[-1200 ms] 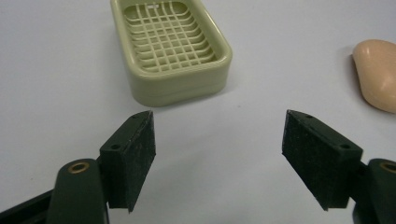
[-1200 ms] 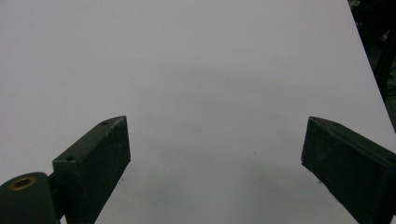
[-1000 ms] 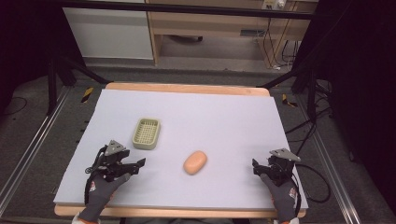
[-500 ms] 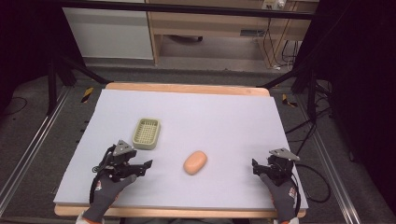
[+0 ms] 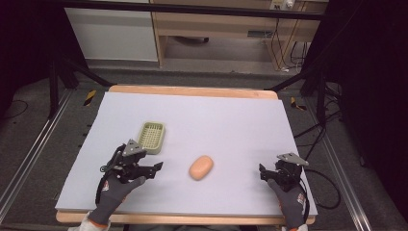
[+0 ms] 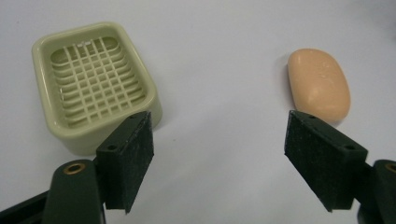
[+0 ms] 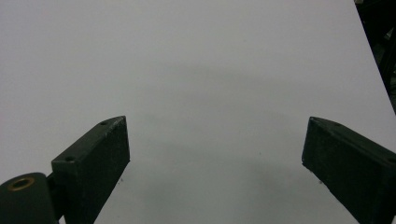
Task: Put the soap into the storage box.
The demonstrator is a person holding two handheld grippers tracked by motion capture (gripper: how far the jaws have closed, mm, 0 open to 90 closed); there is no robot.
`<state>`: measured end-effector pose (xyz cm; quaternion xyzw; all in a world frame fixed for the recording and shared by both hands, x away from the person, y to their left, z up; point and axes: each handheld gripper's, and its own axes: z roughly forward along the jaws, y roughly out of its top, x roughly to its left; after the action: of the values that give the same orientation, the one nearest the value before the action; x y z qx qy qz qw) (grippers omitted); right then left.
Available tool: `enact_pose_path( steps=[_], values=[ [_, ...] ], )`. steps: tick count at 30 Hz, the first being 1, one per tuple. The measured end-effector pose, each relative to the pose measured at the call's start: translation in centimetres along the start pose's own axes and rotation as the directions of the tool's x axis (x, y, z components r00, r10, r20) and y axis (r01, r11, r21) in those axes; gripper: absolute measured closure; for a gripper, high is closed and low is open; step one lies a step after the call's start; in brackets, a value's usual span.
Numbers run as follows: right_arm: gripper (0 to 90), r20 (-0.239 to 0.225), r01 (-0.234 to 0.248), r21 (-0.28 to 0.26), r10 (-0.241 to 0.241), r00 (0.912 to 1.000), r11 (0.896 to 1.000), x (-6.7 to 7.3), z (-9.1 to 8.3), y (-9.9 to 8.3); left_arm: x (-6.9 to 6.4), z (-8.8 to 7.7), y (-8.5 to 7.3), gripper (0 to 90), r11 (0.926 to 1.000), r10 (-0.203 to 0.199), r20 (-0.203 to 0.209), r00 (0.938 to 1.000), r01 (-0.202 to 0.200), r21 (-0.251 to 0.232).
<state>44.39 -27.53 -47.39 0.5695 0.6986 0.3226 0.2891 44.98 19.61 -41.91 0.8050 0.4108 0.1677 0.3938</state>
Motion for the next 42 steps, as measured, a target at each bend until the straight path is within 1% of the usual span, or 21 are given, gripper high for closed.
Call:
enact_pose_path(
  steps=[3, 4, 7, 12, 13, 18, 20, 23, 27, 30, 31, 32, 34, 35, 37, 42],
  values=[
    [7.8, 0.0, 0.005, -0.001, -0.005, 1.0, 1.0, -0.1, 0.0, 0.0, -0.6, 0.1, 0.9, 23.1, 0.9998, 0.02, 0.01, 0.9997, -0.02, 0.006],
    [7.8, 0.0, 0.005, -0.001, -0.005, 1.0, 1.0, -0.1, 0.0, 0.0, -0.6, 0.1, 0.9, 23.1, 0.9998, 0.02, 0.01, 0.9997, -0.02, 0.006],
    [7.8, 0.0, 0.002, -0.003, -0.002, 1.0, 1.0, -0.1, 0.0, 0.0, -1.2, 0.5, 1.5, 23.0, 0.9997, 0.026, 0.025, 0.9994, -0.026, 0.005],
    [7.8, 0.0, 0.002, 0.0, -0.002, 1.0, 1.0, -0.1, 0.0, 0.0, -1.8, 1.2, 2.0, 23.0, 0.9993, 0.034, 0.037, 0.9987, -0.034, 0.015],
    [7.8, 0.0, 0.002, -0.001, -0.002, 1.0, 1.0, -0.1, 0.0, 0.0, -2.0, 1.5, 2.1, 23.0, 0.9987, 0.044, 0.043, 0.9981, -0.045, 0.025],
    [7.8, 0.002, 0.005, 0.0, -0.005, 1.0, 1.0, -0.1, 0.0, 0.0, -2.6, 2.2, 2.2, 22.9, 0.9975, 0.054, 0.049, 0.9973, -0.056, 0.041],
    [7.8, 0.001, 0.002, 0.002, -0.002, 1.0, 1.0, 0.0, 0.0, 0.0, -2.9, 2.4, 2.5, 22.8, 0.9958, 0.07, 0.052, 0.9962, -0.073, 0.055],
    [7.9, 0.001, 0.003, 0.004, -0.003, 1.0, 1.0, 0.0, 0.0, 0.0, -3.1, 2.6, 2.7, 22.8, 0.9953, 0.075, 0.056, 0.9956, -0.078, 0.058],
    [7.8, -0.002, 0.003, 0.005, -0.003, 1.0, 1.0, -0.1, 0.1, 0.0, -3.5, 3.0, 3.2, 22.7, 0.9915, 0.099, 0.062, 0.9931, -0.104, 0.078],
    [7.9, -0.001, 0.003, 0.006, -0.003, 1.0, 1.0, -0.1, 0.1, 0.0, -3.7, 3.2, 3.3, 22.6, 0.9908, 0.099, 0.065, 0.9929, -0.105, 0.086],
    [7.9, -0.002, 0.0, 0.007, 0.0, 1.0, 1.0, 0.0, 0.1, 0.0, -3.8, 3.5, 3.6, 22.6, 0.9891, 0.108, 0.069, 0.9918, -0.114, 0.093],
    [7.9, -0.002, 0.0, 0.007, 0.0, 1.0, 1.0, 0.0, 0.1, 0.0, -3.8, 3.5, 3.6, 22.6, 0.9891, 0.108, 0.069, 0.9918, -0.114, 0.093],
    [7.9, -0.003, 0.002, 0.006, -0.002, 1.0, 1.0, 0.0, 0.1, 0.0, -4.2, 3.8, 3.8, 22.6, 0.9875, 0.111, 0.077, 0.9908, -0.119, 0.103],
    [7.9, -0.002, -0.006, 0.009, 0.006, 1.0, 1.0, 0.0, 0.1, 0.1, -4.3, 4.0, 4.0, 22.5, 0.9862, 0.118, 0.076, 0.9901, -0.126, 0.108],
    [7.9, -0.002, -0.008, 0.009, 0.008, 1.0, 1.0, 0.0, 0.1, 0.1, -4.5, 4.1, 4.0, 22.6, 0.9861, 0.116, 0.078, 0.9901, -0.125, 0.11],
    [7.9, -0.006, -0.008, 0.007, 0.008, 1.0, 1.0, 0.0, 0.1, 0.1, -5.2, 4.8, 4.5, 22.5, 0.9816, 0.137, 0.087, 0.9868, -0.147, 0.122]
  ],
)
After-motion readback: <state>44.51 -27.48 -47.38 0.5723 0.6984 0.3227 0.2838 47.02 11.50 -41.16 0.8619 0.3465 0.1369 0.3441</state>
